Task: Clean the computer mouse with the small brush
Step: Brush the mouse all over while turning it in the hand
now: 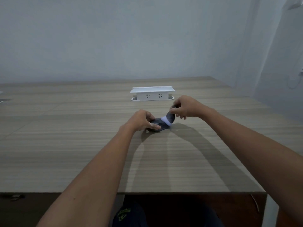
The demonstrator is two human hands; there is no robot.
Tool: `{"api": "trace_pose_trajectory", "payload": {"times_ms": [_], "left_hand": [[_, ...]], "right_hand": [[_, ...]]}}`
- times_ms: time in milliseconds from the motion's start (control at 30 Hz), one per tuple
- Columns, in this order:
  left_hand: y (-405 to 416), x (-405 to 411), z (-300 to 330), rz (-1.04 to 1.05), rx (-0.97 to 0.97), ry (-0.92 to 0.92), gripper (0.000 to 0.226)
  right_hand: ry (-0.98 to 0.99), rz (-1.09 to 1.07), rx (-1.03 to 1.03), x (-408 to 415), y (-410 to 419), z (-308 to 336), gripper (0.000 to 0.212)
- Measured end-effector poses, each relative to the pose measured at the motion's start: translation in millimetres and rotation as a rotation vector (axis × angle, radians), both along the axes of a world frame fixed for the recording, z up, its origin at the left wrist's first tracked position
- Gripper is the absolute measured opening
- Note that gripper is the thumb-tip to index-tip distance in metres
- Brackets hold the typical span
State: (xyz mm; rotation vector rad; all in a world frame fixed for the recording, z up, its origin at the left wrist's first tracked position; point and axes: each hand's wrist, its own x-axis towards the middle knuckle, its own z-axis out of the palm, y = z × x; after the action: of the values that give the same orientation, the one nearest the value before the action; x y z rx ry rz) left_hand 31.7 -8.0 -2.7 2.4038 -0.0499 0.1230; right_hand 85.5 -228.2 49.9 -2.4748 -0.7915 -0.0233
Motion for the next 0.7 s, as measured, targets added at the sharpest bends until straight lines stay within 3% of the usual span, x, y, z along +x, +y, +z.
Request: {"api": "trace_pose_trajectory", "payload": {"times_ms": [67,233,367,500,633,700], "left_hand": [[-0.2,0.1,-0.5,0.002,-0.001,-0.003,0.046],[0.4,0.6,-0.5,0.000,0.005,-0.003,0.045],[0.0,0.6,-1.0,-0.002,0.003,-0.013,0.047],[0.9,1.0,-1.2,0.002,-0.015,-0.003,0.044],[-0.6,-1.4,-0.3,-0.015,-0.031,-0.003,0.039],[-0.6,-1.7,-0.2,-0.018,-0.043,0.003,0.040]], "right_hand": [[-0.023,-0.046,-0.096,0.7,-4.1,-3.4,0.016],[-0.014,-0.024,0.067,-0.1,-1.0,-2.2,0.017],[-0.029,-0.046,-0.073,-0.9,-3.6,-2.2,0.015],[-0.009,-0.015,0.062,-0.2,-0.1,-0.2,0.017],[-0.005,-0.030,-0.084,-1.8,-1.5,4.7,0.012],[-0.008,-0.023,-0.018,0.9,-0.6,5.6,0.013]]}}
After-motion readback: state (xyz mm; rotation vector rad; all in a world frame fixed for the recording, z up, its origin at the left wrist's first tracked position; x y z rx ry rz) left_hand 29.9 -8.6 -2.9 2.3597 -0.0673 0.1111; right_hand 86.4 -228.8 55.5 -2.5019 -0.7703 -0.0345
